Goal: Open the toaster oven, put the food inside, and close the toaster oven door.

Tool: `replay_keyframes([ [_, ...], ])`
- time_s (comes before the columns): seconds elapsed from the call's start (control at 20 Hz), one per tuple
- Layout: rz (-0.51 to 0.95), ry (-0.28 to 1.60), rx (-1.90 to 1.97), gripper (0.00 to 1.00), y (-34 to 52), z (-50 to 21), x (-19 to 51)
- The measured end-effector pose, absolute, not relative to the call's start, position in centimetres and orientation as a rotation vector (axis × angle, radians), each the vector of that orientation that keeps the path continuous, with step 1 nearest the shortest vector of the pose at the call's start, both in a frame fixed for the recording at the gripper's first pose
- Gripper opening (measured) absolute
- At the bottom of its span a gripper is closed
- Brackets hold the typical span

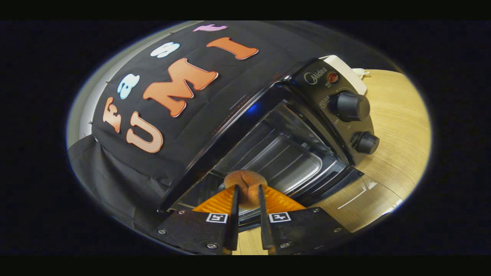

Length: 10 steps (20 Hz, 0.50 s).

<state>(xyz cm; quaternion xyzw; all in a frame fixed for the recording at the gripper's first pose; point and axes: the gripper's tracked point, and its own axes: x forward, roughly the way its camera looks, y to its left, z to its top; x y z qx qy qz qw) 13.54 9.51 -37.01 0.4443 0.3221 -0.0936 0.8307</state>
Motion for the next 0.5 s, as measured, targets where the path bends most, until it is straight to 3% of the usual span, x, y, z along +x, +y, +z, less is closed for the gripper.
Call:
replay_keyframes([
  [0.15, -0.193, 0.633, 0.836, 0.32, 9.1, -36.4, 13.9],
  [0.35, -0.157, 0.625, 0.675, 0.56, 9.1, -35.9, 13.4],
  [0.5, -0.116, 0.615, 0.597, 0.62, 9.0, -35.0, 12.6],
])
